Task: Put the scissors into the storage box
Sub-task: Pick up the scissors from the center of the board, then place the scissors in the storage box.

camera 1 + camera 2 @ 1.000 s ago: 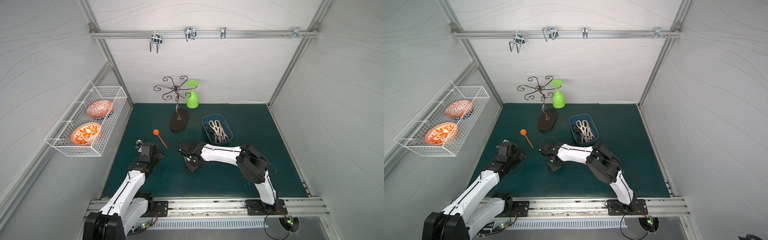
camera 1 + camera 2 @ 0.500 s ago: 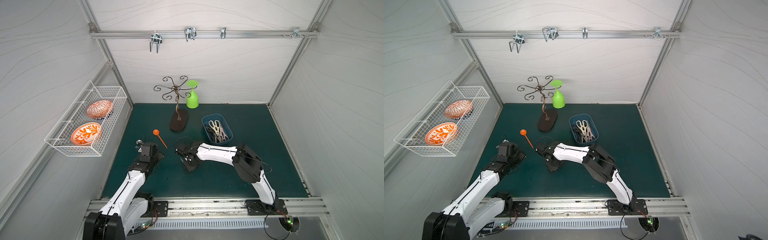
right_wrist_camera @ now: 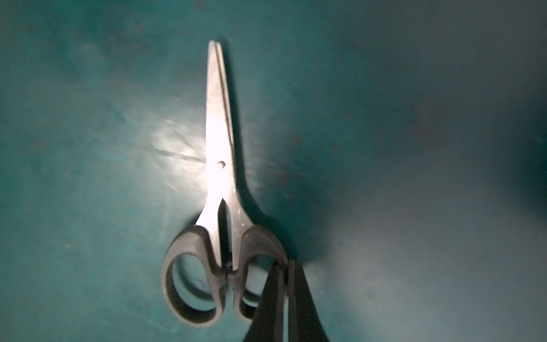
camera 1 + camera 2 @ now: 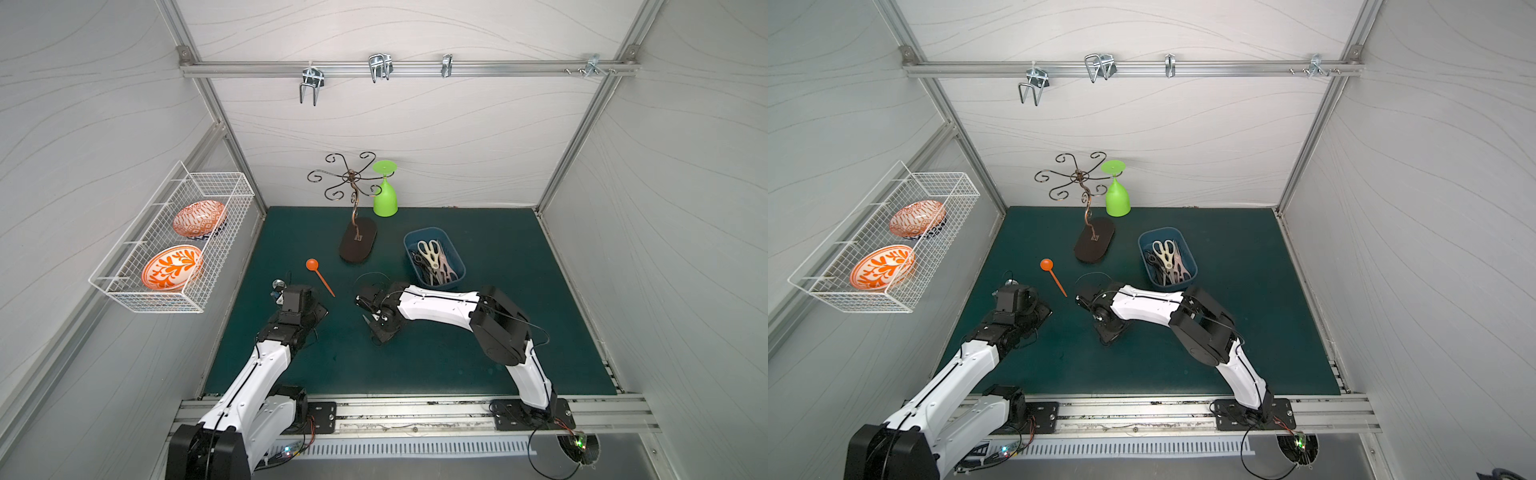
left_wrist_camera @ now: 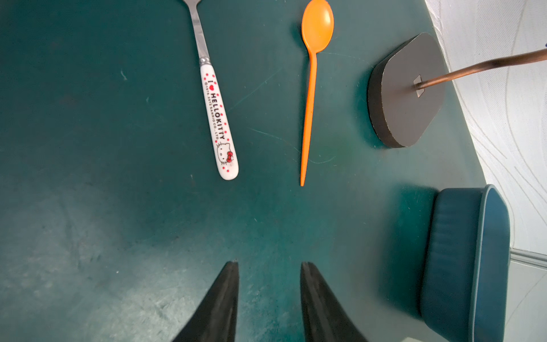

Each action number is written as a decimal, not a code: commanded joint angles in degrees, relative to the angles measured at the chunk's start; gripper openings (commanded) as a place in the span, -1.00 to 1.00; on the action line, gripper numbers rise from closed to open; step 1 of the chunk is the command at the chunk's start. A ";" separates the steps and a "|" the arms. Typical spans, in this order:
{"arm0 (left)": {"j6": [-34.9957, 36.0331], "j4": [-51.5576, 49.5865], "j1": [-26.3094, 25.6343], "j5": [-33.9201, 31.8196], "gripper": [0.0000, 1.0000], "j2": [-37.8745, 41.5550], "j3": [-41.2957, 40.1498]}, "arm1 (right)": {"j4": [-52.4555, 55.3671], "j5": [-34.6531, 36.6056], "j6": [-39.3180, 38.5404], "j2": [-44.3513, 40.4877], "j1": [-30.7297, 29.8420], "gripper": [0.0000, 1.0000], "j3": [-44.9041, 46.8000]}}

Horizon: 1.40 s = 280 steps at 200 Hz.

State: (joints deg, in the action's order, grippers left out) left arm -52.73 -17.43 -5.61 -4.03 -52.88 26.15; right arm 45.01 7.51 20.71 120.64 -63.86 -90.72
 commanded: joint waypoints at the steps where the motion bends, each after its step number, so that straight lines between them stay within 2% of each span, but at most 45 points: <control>1: -0.09 2.11 0.33 0.34 -0.24 -0.29 0.83 | -2.53 -1.93 -1.40 -8.51 3.32 -1.00 1.17; 39: -0.04 3.22 0.29 1.38 -0.23 -1.06 0.48 | -2.30 -1.19 -4.30 -15.72 10.31 -1.00 1.96; 66: 0.17 3.92 0.27 2.40 -0.23 -2.33 0.76 | -1.39 -0.12 -7.68 -17.01 18.76 -1.00 1.04; 99: 0.76 4.68 0.33 4.01 -0.23 -4.77 1.40 | -1.66 0.62 -11.99 -14.22 27.61 -1.00 -0.69; 134: 1.31 5.07 0.33 5.98 -0.20 -8.27 2.28 | -4.01 -3.28 -13.80 -9.77 34.25 -1.00 -1.60; 175: 1.48 6.31 0.31 7.44 -0.18 -10.73 2.35 | -4.34 -2.17 -15.95 -5.77 35.72 -1.00 -2.19; 236: 1.51 5.30 0.33 7.02 -0.13 -10.09 2.91 | -6.17 -1.23 -14.60 -3.11 35.55 -1.00 -2.12; 245: 1.75 4.48 0.32 6.96 -0.11 -9.67 3.51 | -6.48 -1.11 -14.64 -2.85 35.55 -0.94 -2.35; 265: 1.89 3.13 0.33 6.38 -0.06 -8.67 4.72 | -6.87 -0.84 -14.67 -2.56 35.55 -0.62 -2.66; 280: 1.86 2.24 0.33 5.80 -0.01 -8.21 5.70 | -7.62 -1.13 -14.57 -2.98 35.53 -0.49 -2.55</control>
State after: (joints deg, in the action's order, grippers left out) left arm -51.99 -14.11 -5.61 2.59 -62.63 28.14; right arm 38.81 6.24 6.15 117.27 -28.05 -91.90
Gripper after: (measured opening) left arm 0.480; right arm 0.217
